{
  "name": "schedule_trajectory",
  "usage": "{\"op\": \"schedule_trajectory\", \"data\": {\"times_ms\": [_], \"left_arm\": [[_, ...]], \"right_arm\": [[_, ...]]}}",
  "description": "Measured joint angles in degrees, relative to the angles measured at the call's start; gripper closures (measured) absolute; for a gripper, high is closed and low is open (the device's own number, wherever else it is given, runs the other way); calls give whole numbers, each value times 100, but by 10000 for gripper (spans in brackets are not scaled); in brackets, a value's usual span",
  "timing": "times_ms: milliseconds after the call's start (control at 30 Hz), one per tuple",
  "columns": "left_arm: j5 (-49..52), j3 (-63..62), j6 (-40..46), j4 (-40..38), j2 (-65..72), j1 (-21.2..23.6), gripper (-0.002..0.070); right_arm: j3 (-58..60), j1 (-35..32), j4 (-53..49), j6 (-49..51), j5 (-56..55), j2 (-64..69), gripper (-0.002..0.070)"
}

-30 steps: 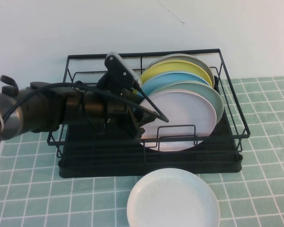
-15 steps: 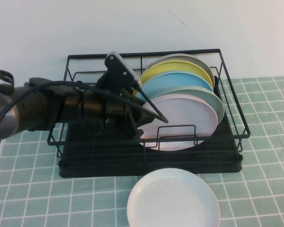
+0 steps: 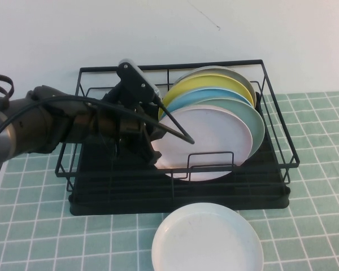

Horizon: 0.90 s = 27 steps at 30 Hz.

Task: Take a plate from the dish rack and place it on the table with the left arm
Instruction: Grasp the plate from the shelf, then place the plate from the table

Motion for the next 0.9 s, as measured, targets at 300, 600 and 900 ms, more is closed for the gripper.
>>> {"op": "schedule_trajectory", "data": {"times_ms": [300, 600, 900], "left_arm": [[-37, 0, -74, 120, -833, 0, 620], [66, 20, -530, 144, -2076, 0, 624], [917, 20, -3732, 1146, -3000, 0, 625]], "right_arm": [[0, 0, 0, 0, 0, 0, 678], [0, 0, 0, 0, 0, 0, 678], [0, 0, 0, 0, 0, 0, 678]]}}
